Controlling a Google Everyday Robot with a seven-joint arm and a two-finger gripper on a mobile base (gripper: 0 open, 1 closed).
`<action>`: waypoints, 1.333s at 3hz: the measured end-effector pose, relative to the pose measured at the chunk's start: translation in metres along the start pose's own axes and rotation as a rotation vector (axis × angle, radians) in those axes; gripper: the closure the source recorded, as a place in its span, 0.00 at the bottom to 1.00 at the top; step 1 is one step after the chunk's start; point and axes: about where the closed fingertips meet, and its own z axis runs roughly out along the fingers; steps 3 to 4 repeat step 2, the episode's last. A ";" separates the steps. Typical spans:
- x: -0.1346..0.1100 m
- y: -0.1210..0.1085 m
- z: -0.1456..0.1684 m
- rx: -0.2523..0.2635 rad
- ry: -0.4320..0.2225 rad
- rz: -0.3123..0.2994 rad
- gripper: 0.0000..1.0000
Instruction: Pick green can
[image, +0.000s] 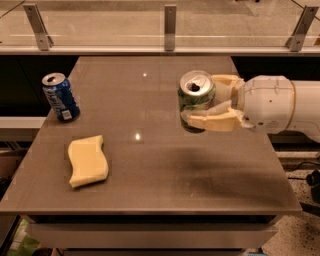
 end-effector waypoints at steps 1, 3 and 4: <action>-0.023 0.006 -0.001 -0.001 0.008 -0.056 1.00; -0.023 0.006 -0.001 -0.001 0.008 -0.056 1.00; -0.023 0.006 -0.001 -0.001 0.008 -0.056 1.00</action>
Offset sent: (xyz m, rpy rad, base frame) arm -0.0087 0.0040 0.0168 -0.0176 -0.0425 0.0058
